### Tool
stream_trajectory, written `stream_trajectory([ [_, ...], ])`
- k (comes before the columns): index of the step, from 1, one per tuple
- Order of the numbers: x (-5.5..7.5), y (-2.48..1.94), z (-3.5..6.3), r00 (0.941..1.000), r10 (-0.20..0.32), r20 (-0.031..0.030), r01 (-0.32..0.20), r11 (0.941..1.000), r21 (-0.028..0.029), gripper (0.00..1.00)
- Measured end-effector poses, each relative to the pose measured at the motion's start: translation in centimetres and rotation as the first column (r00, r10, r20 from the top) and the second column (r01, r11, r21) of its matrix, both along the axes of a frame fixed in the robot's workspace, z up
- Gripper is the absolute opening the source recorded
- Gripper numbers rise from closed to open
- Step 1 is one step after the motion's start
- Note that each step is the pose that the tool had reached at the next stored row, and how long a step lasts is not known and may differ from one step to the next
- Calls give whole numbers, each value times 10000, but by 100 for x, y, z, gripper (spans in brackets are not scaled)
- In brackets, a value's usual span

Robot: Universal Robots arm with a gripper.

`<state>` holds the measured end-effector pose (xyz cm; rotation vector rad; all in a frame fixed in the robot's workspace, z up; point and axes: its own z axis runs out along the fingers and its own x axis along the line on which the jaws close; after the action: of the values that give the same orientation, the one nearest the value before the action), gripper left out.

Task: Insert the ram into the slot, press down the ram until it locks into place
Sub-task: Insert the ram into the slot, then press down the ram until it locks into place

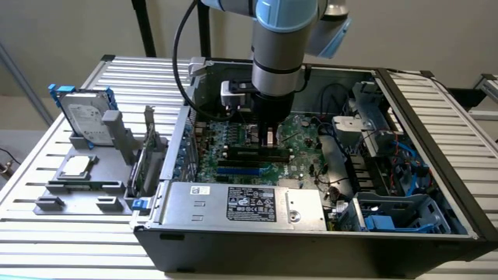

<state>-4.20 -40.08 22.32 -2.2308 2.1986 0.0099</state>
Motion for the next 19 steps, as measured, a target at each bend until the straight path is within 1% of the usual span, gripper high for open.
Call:
stream_trajectory([
  [2, 0, 0, 2, 10000, 0, -2, 0, 10000, 0, 15],
  [3, 0, 0, 13, 10000, 0, -9, 0, 10000, 2, 22],
  [12, 0, 0, 215, 9999, 0, -145, 0, 10000, 2, 22],
  [13, 0, 0, 219, 9999, 0, -146, 0, 10000, 2, 13],
  [14, -1, 0, 218, 9999, 0, -145, 0, 10000, 7, 13],
  [15, -1, 0, 219, 9999, 0, -146, 0, 10000, 9, 10],
  [19, -1, 0, 220, 9999, 0, -147, 0, 10000, 8, 10],
])
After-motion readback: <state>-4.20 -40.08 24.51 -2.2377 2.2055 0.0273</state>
